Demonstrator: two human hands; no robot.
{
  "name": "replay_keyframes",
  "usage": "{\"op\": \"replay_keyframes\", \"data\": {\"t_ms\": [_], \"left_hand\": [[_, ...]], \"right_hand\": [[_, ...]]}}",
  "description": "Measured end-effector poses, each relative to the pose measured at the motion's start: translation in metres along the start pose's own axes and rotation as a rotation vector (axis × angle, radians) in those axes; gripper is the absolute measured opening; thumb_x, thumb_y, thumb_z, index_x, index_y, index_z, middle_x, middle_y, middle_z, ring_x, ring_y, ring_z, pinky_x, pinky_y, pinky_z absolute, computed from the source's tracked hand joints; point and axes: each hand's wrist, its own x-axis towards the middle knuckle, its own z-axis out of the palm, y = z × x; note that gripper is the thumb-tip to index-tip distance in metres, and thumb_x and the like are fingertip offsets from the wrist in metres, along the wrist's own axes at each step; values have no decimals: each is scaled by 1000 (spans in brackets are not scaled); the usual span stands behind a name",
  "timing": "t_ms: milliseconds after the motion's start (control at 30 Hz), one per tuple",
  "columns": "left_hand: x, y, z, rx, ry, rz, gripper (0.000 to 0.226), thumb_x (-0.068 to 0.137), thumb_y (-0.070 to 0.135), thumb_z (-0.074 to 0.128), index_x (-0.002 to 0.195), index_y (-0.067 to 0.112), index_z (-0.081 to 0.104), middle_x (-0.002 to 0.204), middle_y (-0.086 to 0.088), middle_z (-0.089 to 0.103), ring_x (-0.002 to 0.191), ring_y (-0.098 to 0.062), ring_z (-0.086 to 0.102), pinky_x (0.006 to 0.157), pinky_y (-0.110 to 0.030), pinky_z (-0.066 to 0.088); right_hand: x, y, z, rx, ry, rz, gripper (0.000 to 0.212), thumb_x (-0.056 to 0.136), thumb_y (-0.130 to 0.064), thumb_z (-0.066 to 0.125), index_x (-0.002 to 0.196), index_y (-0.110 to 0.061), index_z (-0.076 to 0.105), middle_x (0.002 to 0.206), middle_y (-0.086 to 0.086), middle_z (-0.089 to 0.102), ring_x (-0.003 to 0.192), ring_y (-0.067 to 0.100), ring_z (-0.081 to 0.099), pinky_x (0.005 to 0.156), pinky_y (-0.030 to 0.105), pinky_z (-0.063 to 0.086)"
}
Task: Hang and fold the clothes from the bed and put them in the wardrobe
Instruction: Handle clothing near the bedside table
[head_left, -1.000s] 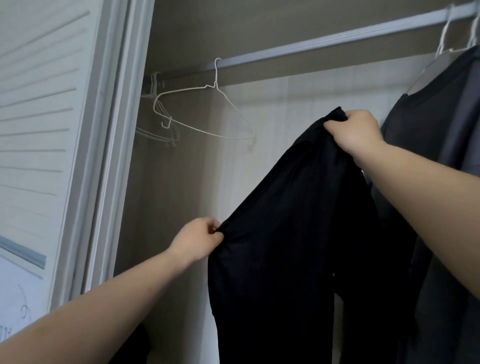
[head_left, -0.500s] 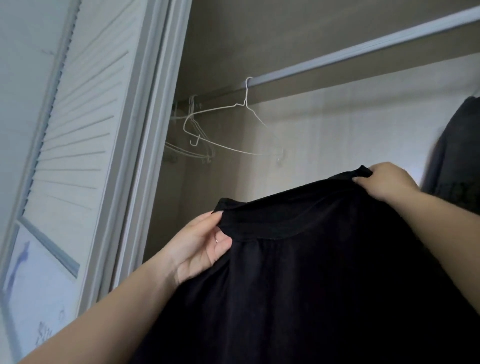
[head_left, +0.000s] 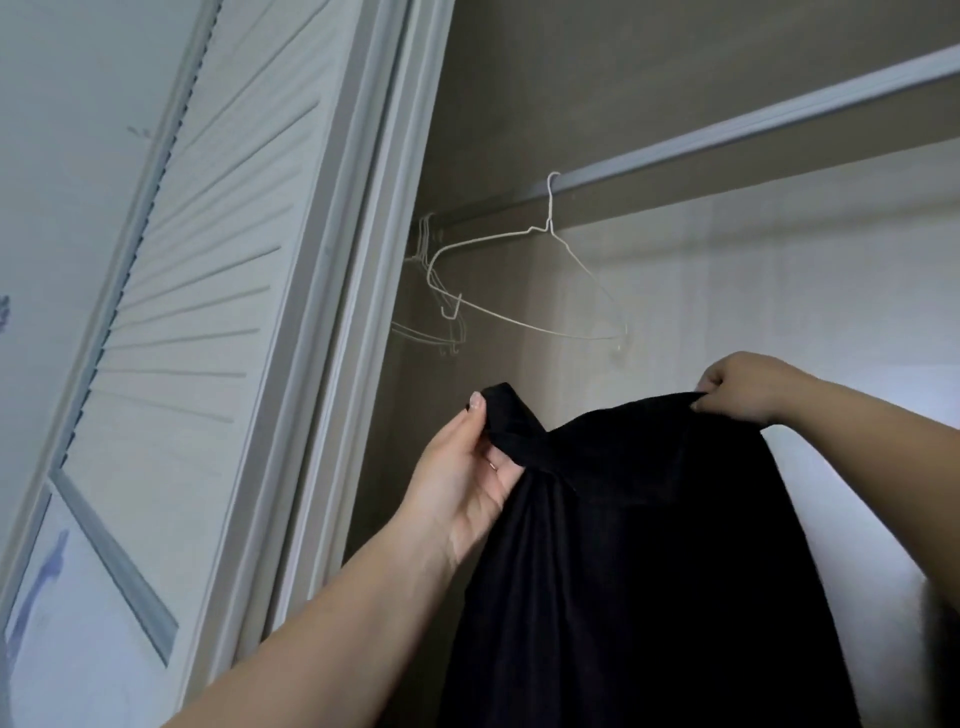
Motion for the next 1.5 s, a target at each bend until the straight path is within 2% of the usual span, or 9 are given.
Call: {"op": "replay_keyframes", "data": {"t_ms": [100, 233, 433, 600, 733, 1000, 1133, 1300, 1500], "left_hand": [[18, 0, 6, 67, 54, 58, 21, 99, 18, 49, 87, 5, 62, 64, -5, 66, 54, -13, 65, 51, -27, 57], [35, -6, 16, 158, 194, 124, 23, 98, 23, 51, 88, 7, 65, 66, -6, 68, 58, -16, 65, 57, -27, 55], [34, -25, 2, 199, 312, 79, 22, 97, 25, 55, 103, 9, 68, 97, -11, 73, 95, -25, 68, 93, -38, 51], [41, -24, -1, 360, 476, 118, 15, 92, 17, 61, 85, 6, 68, 65, 3, 67, 91, -26, 64, 94, -34, 44], [41, -18, 3, 335, 425, 143, 21, 92, 18, 61, 72, 15, 67, 70, 3, 69, 91, -22, 66, 97, -31, 44], [49, -31, -12, 271, 339, 106, 23, 93, 21, 61, 95, 2, 73, 88, -13, 74, 94, -30, 68, 98, -42, 48], [44, -32, -13, 259, 246, 94, 23, 95, 20, 58, 90, 3, 74, 84, -13, 74, 85, -30, 70, 87, -41, 54], [33, -34, -12, 393, 68, -1, 12, 91, 18, 63, 88, 8, 70, 69, -6, 63, 59, -18, 59, 56, -23, 48], [27, -58, -19, 852, -48, -129, 11, 90, 3, 57, 94, 3, 66, 84, -18, 62, 76, -27, 59, 70, -33, 47]], "right_hand": [[15, -41, -2, 167, -57, -61, 16, 91, -23, 59, 86, -8, 63, 72, 1, 68, 66, 16, 66, 57, 23, 44], [38, -100, -20, 263, 278, -221, 28, 89, -39, 59, 107, -18, 62, 95, 3, 71, 96, 21, 67, 71, 26, 47], [59, -196, -15, 518, 233, -433, 72, 91, -55, 49, 149, -22, 24, 151, 6, 36, 137, 25, 37, 107, 29, 29], [81, -244, 15, 634, 110, -486, 94, 80, -59, 58, 151, -33, 2, 124, 7, 60, 103, 33, 64, 96, 42, 49], [84, -257, 16, 497, 233, -440, 65, 84, -54, 54, 138, -25, 34, 94, 6, 64, 67, 25, 68, 80, 42, 56], [77, -230, -7, 625, 491, -417, 11, 84, -21, 53, 79, -27, 45, 78, 0, 60, 81, 31, 66, 67, 32, 52], [51, -207, -16, 643, 437, -442, 16, 89, -14, 45, 101, -23, 53, 77, 0, 60, 60, 9, 64, 35, 11, 32], [-8, -145, -15, 754, 391, -442, 45, 91, -4, 38, 131, -17, 52, 116, -4, 61, 65, 15, 67, 80, 38, 56], [-91, -49, 1, 791, 372, -283, 46, 95, -1, 34, 129, -25, 55, 115, -13, 64, 50, 13, 64, 65, 22, 58]]}}
